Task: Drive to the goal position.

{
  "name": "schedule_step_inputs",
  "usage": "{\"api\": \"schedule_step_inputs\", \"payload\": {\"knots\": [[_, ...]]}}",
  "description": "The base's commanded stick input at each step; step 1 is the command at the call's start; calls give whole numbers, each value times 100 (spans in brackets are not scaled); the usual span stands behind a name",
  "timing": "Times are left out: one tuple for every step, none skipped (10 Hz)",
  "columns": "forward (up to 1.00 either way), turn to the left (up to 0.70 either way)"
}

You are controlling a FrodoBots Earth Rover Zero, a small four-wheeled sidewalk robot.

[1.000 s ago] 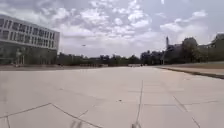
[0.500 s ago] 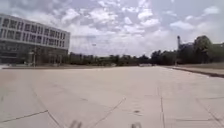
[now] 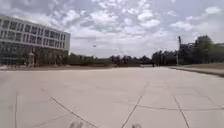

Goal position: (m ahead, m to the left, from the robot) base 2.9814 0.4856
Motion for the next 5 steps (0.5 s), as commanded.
{"api": "schedule_step_inputs", "payload": {"knots": [[100,4],[100,4],[100,4],[100,4],[100,4]]}}
